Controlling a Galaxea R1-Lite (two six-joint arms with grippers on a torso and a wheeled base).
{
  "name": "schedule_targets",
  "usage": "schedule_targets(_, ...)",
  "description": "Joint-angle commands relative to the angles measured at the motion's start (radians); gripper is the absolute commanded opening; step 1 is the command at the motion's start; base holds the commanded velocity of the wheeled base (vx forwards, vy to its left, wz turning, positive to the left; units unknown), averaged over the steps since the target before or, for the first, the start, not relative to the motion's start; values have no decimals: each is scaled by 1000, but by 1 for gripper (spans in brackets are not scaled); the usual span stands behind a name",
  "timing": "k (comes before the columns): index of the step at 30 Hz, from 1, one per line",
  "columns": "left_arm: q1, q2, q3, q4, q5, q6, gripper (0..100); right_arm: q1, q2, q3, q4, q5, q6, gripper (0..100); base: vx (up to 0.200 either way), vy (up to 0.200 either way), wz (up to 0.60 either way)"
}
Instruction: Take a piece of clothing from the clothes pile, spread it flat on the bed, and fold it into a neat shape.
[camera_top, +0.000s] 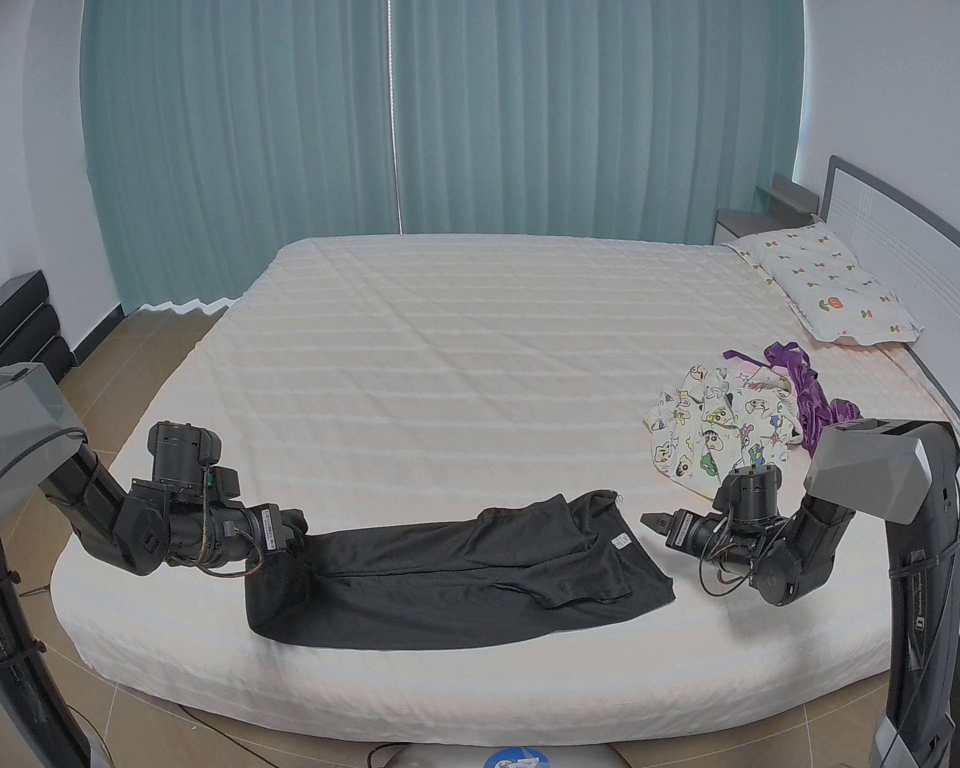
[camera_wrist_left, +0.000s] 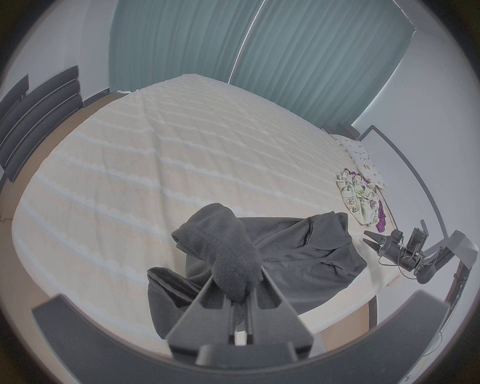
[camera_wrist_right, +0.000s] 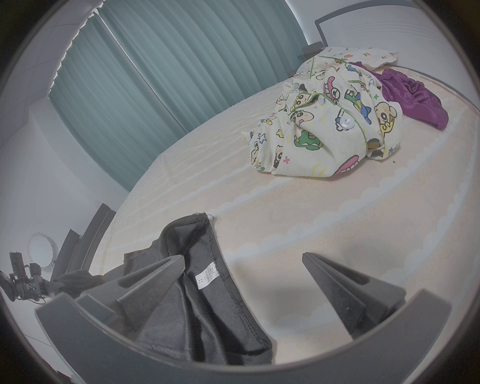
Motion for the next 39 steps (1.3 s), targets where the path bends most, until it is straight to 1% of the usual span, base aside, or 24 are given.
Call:
schedule_targets(1, -14, 2, 2, -1, 11, 0, 0, 1, 0, 0, 0, 0, -2, 100, 0, 0, 0)
schedule_targets(9, -23, 2, 7, -3, 11, -3, 0, 1, 0, 0, 0, 0, -2, 100, 0, 0, 0)
schedule_targets(13, -38, 0, 6, -4, 13, -45, 0, 1, 0, 0, 0, 0, -2, 100, 0, 0, 0)
schedule_targets(25, -37, 2, 7, -1, 13, -49, 0, 1, 2, 0, 0, 0, -2, 100, 0, 0, 0)
schedule_targets(31, -37, 2, 7, 0, 13, -49, 0, 1, 0, 0, 0, 0, -2, 100, -200, 0, 0)
schedule_targets(39, -37, 5, -2, -10, 11, -49, 0, 1, 0, 2, 0, 0, -2, 100, 0, 0, 0)
